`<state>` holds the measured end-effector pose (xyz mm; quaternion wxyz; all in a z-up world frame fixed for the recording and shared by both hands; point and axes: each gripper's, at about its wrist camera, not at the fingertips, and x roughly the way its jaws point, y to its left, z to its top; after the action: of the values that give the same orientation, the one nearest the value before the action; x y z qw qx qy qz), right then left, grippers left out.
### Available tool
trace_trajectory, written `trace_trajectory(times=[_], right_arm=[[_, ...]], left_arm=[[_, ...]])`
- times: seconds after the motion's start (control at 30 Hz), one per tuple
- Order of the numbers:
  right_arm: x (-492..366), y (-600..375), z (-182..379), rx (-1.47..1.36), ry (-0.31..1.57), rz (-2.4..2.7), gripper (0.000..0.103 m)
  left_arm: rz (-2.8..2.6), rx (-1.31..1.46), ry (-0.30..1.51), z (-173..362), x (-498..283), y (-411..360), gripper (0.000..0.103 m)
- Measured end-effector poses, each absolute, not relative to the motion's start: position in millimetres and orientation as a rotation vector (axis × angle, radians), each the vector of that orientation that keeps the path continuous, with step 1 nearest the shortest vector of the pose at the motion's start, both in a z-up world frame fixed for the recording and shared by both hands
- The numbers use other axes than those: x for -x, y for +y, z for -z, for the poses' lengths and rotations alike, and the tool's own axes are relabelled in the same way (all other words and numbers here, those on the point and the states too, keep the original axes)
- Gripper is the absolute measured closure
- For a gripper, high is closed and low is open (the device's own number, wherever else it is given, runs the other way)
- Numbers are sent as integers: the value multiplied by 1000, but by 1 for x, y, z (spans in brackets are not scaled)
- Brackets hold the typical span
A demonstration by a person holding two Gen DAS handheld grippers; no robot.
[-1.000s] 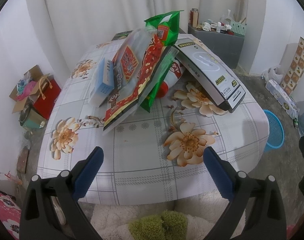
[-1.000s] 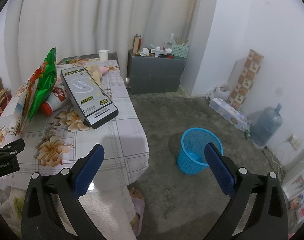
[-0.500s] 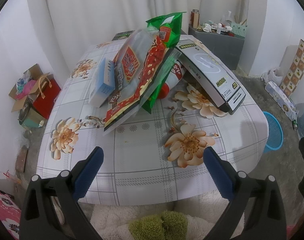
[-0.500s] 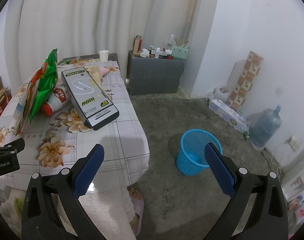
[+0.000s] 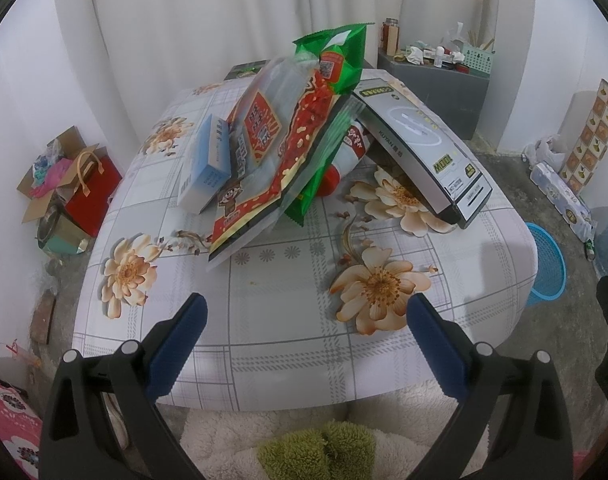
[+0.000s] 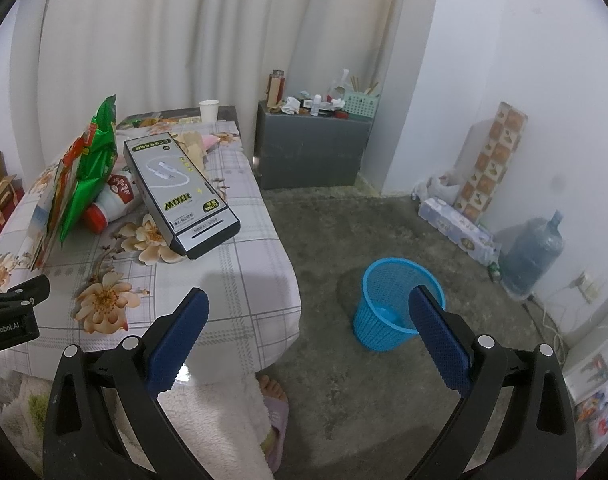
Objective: Collect trash
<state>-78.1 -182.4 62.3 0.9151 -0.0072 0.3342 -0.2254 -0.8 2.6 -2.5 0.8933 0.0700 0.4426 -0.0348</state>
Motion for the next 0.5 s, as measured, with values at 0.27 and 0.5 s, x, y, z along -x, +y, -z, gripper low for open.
trace_trajectory(times=[0.27,0.5], right_arm=[[78,-182,-63,16,688,464,8],[78,-182,-63,16,687,463,8]], left_arm=[[74,-146,920,2,0,3,5],[72,-140,928,4,1,5,5]])
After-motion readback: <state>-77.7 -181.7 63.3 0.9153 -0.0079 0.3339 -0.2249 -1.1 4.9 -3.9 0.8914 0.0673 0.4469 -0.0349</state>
